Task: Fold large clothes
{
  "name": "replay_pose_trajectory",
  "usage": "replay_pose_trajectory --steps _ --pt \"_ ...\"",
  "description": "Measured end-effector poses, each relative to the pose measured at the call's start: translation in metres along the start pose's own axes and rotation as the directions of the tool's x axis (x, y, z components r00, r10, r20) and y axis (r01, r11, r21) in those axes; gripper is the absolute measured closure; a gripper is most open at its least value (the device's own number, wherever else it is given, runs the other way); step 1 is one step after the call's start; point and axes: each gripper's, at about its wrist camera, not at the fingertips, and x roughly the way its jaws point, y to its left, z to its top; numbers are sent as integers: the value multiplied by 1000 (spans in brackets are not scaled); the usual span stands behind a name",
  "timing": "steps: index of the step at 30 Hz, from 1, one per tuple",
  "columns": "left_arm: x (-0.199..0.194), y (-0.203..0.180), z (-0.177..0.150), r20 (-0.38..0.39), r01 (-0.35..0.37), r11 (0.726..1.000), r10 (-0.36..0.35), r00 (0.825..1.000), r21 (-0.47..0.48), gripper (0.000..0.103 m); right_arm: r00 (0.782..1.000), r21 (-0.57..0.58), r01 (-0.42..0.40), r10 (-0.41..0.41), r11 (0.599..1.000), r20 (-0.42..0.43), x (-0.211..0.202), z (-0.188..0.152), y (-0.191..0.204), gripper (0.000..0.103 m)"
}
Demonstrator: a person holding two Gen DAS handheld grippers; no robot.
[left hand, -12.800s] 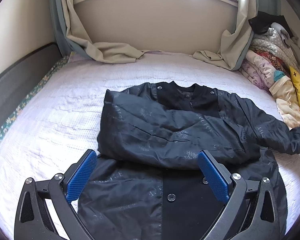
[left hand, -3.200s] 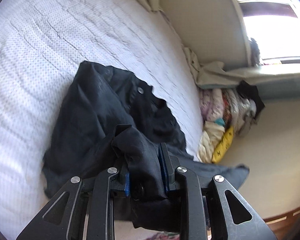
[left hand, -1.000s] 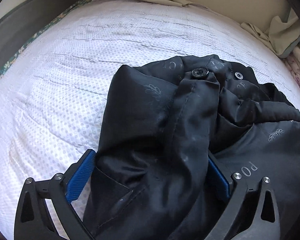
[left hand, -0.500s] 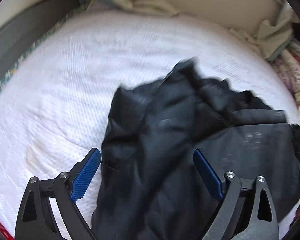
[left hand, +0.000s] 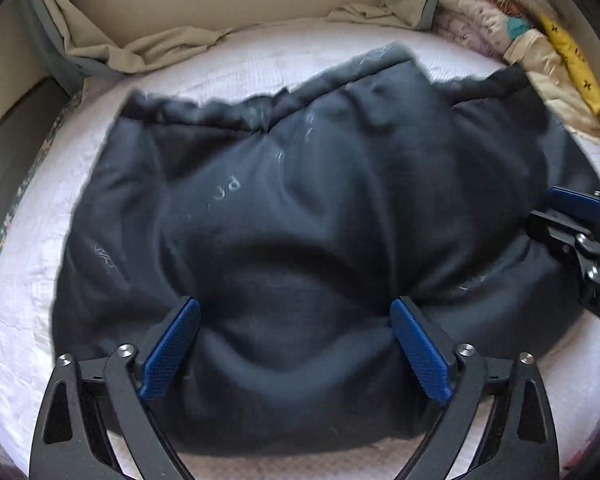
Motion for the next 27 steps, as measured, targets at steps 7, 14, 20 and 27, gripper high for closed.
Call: replay_pose_trajectory --steps 7,14,20,27 --pt "9 -1 -12 11 -8 1000 9 1000 -23 0 999 -28 29 -29 999 14 30 -17 7 58" --pt "-15 21 2 7 61 997 -61 998 -38 8 998 41 -45 47 998 -45 16 5 -4 57" --pt "-32 81 23 95 28 978 -8 995 -209 9 993 166 -34 16 986 113 -27 36 -54 58" --pt "17 126 15 -70 -68 934 46 996 -351 9 999 326 33 -43 945 26 3 27 -106 64"
